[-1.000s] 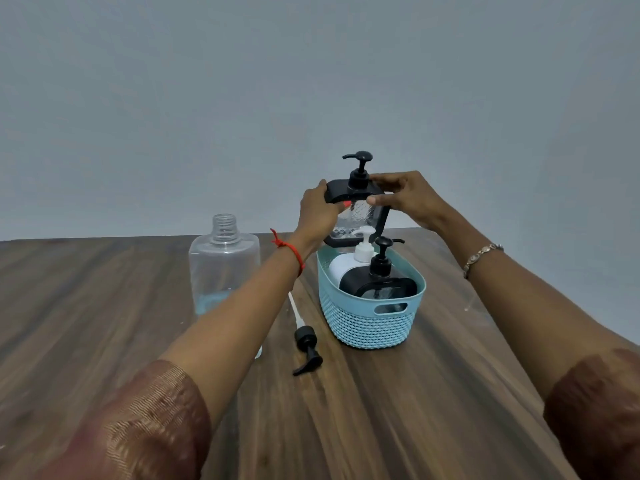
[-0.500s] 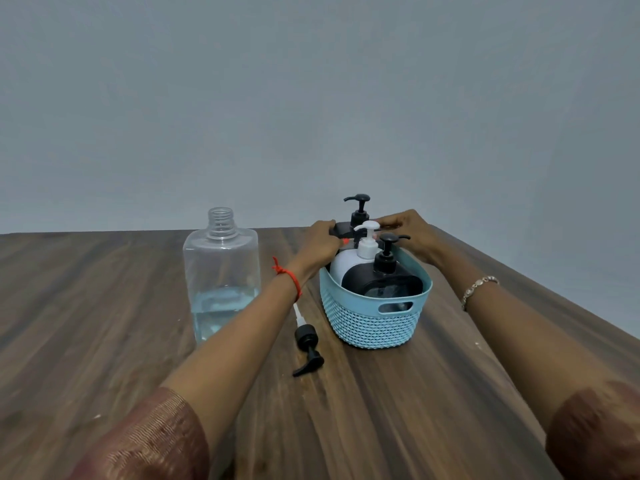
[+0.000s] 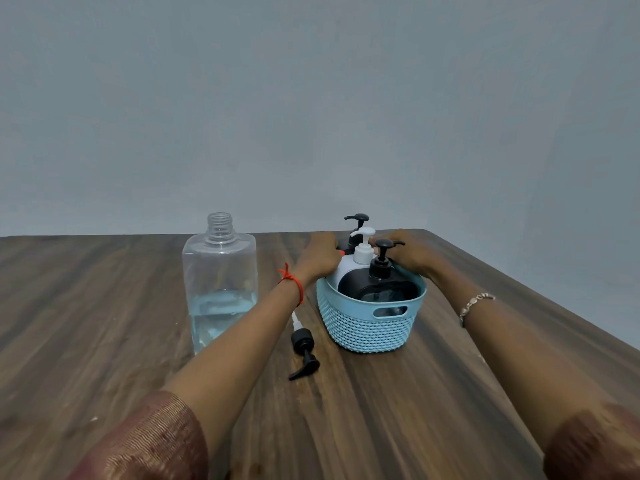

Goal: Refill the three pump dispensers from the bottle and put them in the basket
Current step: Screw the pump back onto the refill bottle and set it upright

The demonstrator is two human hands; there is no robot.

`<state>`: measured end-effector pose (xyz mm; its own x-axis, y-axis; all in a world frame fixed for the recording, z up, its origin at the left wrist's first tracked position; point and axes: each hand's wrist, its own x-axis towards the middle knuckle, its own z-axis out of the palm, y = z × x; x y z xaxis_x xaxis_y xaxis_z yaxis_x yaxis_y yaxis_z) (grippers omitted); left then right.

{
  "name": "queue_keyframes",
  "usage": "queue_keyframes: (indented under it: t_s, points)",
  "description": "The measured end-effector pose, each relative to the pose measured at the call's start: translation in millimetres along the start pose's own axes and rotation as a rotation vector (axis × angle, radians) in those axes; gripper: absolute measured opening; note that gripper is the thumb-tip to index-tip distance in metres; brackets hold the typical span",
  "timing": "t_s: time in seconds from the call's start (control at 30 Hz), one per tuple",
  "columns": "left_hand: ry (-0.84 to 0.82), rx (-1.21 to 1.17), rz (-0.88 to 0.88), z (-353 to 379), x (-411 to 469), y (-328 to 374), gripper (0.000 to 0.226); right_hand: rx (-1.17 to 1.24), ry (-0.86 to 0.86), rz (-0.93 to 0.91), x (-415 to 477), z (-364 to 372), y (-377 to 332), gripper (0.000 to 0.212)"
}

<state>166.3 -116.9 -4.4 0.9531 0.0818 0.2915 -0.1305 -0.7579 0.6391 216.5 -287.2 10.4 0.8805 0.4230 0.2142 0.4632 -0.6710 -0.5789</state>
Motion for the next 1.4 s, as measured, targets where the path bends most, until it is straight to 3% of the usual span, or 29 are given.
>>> queue_keyframes:
  t_s: [0.33,0.4,0.5,0.6,0.7,0.77,0.87,0.93,1.1,1.23,1.33,1.4]
  points:
    - [-0.08,0.175,-0.004,-8.2,-10.4,8.5,0.025,-0.019,-0.048,0.05,-4.7,3.1,-5.3,0.03]
    - [-0.091,0.201,0.02,-11.2,-16.0,9.5,0.036,0.03,-0.027,0.025,-9.1,0.7,-8.4,0.032]
    - [-0.056,0.148,0.0,-21.8,-29.6,12.3,0.039,0.139,0.199,-0.034,-9.3,-6.8,-12.0,0.035]
    - [0.006,0.086,-0.016,-37.2,-45.6,20.6,0.014,0.326,0.514,-0.078,-13.8,-18.6,-24.1,0.033]
    - [0.081,0.045,0.064,-57.9,-63.3,28.0,0.024,0.404,0.745,-0.173,-28.8,-28.8,-49.6,0.034]
    - [0.134,0.011,0.121,-72.5,-78.1,31.3,0.026,0.38,0.784,-0.269,-41.7,-28.0,-69.6,0.036]
    - [0.203,-0.058,0.184,-92.2,-102.4,30.5,0.024,0.263,0.667,-0.421,-59.5,-8.9,-91.1,0.041]
    - [0.255,-0.119,0.203,-102.6,-120.3,27.4,0.022,0.099,0.502,-0.527,-69.3,11.8,-95.7,0.044]
    - [0.407,-0.272,0.238,-116.7,-167.9,7.0,0.018,-0.672,0.01,-0.614,-90.6,73.7,-87.2,0.064]
    - [0.586,-0.309,0.2,-114.3,-191.9,-23.0,0.018,-1.098,-0.034,-0.643,-100.3,109.0,-75.0,0.052]
    - [0.677,-0.329,0.175,-111.0,-199.7,-45.3,0.025,-1.048,0.017,-0.729,-101.7,125.1,-67.7,0.041]
    - [0.703,-0.317,0.14,-108.6,-199.5,-57.3,0.037,-1.026,-0.041,-0.764,-102.3,131.4,-65.6,0.03]
